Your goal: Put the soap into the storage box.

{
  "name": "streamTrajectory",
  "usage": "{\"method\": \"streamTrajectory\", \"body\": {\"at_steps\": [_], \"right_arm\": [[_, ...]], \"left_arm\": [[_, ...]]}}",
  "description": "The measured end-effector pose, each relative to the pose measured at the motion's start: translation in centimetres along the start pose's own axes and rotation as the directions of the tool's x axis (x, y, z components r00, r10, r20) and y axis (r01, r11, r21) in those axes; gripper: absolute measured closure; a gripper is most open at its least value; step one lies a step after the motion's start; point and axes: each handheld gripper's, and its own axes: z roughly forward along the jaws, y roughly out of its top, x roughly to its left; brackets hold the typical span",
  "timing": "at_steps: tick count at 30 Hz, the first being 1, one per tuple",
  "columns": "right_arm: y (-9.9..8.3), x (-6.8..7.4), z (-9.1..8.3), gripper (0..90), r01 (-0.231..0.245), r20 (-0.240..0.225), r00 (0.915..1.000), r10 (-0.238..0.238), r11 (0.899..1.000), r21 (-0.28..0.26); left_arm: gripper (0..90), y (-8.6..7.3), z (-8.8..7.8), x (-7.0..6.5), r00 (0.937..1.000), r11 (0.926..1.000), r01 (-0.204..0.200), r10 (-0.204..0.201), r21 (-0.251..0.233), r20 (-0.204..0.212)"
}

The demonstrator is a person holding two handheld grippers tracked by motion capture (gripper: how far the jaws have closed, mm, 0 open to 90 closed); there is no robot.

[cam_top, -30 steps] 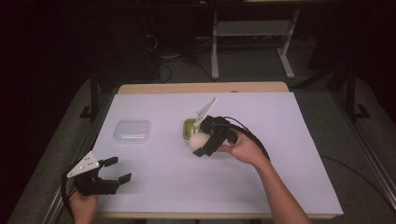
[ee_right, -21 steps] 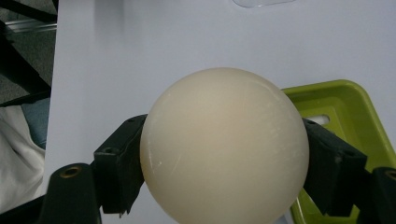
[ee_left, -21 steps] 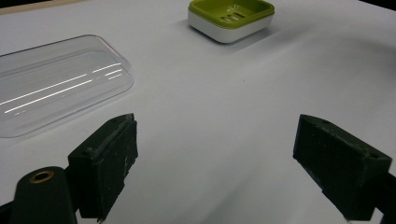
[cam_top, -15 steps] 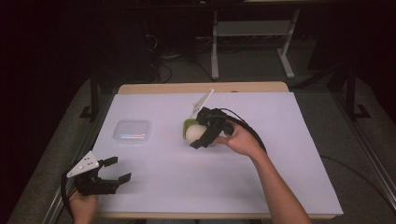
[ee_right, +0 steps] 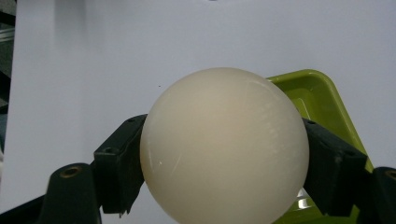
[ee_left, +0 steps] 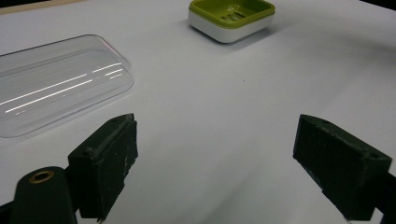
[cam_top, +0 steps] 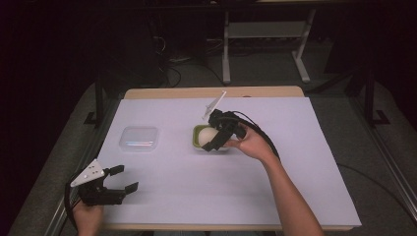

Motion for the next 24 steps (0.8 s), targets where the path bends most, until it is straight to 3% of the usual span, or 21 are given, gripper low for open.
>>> {"method": "streamTrajectory", "body": {"at_steps": [9,24], "right_arm": [[-0.2,-0.9,0.8,23.2,-0.025,-0.006,0.9997,0.025,1.0,0.004],[-0.6,-2.2,1.3,23.2,-0.054,0.022,0.9983,0.053,0.998,0.019]], "left_arm": [[13.2,0.0,0.0,0.0,1.0,1.0,-0.002,0.002,0.001,0.0],[13.3,0.0,0.2,0.0,1.0,1.0,-0.003,0.003,0.007,0.004]]}}
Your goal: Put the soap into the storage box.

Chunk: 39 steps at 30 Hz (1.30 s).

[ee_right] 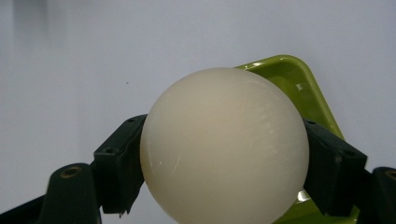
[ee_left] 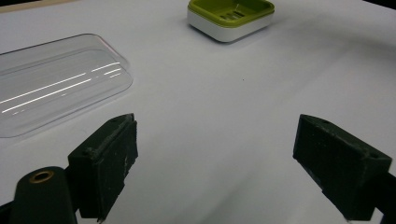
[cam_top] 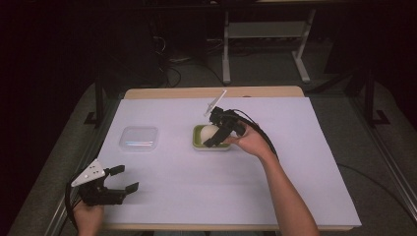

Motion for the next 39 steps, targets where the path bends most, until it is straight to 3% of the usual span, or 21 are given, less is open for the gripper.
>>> {"method": "streamTrajectory", "body": {"at_steps": [5,9,22,39], "right_arm": [[0.4,-0.1,-0.3,23.2,0.007,0.0,1.0,-0.007,1.0,0.011],[0.4,-0.4,-0.5,23.2,-0.005,0.007,1.0,0.005,1.0,-0.013],[-0.2,-1.8,1.0,23.2,-0.046,0.017,0.9988,0.045,0.999,0.012],[-0.4,-2.4,2.1,23.1,-0.071,0.03,0.9971,0.07,0.997,0.025]], "left_arm": [[13.3,0.0,0.1,0.0,1.0,1.0,0.0,0.0,0.005,0.001],[13.3,0.0,0.0,0.0,1.0,1.0,-0.005,0.005,0.002,0.001],[13.3,0.0,0.0,0.0,1.0,1.0,-0.002,0.002,0.001,0.001],[13.2,0.0,0.0,-0.1,1.0,1.0,0.002,-0.001,-0.003,0.002]]}}
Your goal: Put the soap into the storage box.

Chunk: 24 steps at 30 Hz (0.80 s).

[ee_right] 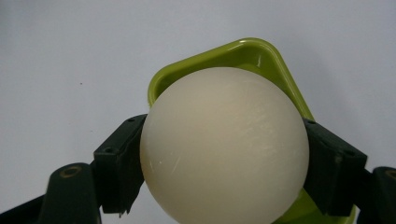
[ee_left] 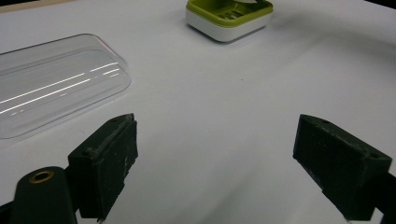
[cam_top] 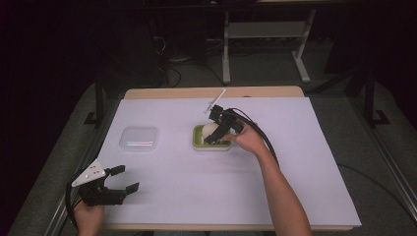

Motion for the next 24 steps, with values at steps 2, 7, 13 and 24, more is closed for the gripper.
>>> {"method": "streamTrajectory", "body": {"at_steps": [2,7,13,24], "right_arm": [[0.0,-0.2,0.1,23.1,-0.002,0.001,1.0,0.002,1.0,-0.004],[0.0,-0.4,0.4,23.1,-0.012,0.007,0.9999,0.012,1.0,-0.003],[-0.1,-0.6,0.5,23.1,-0.018,0.009,0.9998,0.018,1.0,-0.005],[-0.3,-0.8,1.3,23.1,-0.033,0.009,0.9994,0.033,0.999,0.021]], "left_arm": [[13.2,0.0,0.0,0.0,1.0,1.0,0.0,0.0,0.0,0.0],[13.2,0.0,0.0,0.0,1.0,1.0,0.001,-0.001,-0.001,0.0],[13.2,0.0,-0.1,0.0,1.0,1.0,0.001,-0.001,0.0,-0.002],[13.3,0.0,0.0,0.0,1.0,1.0,0.007,-0.007,-0.004,0.001]]}}
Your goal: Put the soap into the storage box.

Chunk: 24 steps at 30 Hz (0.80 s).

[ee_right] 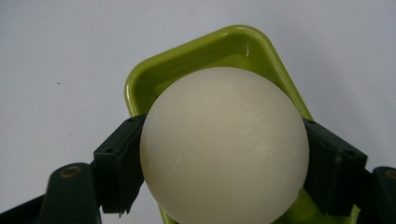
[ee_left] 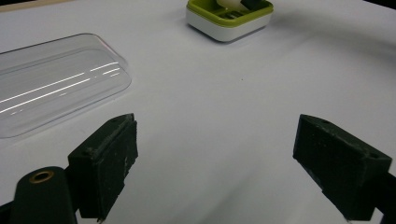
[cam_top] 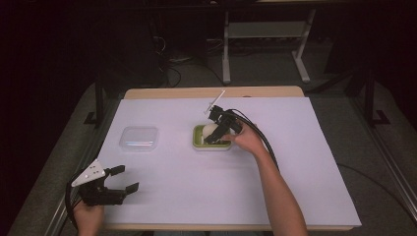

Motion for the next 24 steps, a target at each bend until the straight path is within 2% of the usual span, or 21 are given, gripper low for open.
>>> {"method": "streamTrajectory", "body": {"at_steps": [9,24], "right_arm": [[-0.03,-0.3,0.28,23.0,-0.006,0.013,0.9999,0.006,1.0,0.0],[-0.08,-0.33,0.55,23.0,-0.018,0.008,0.9998,0.018,1.0,0.013]], "left_arm": [[13.3,-0.01,0.0,0.03,1.0,1.0,0.001,-0.001,0.0,-0.001],[13.3,-0.04,-0.04,0.07,1.0,1.0,-0.001,0.001,0.004,-0.002]]}}
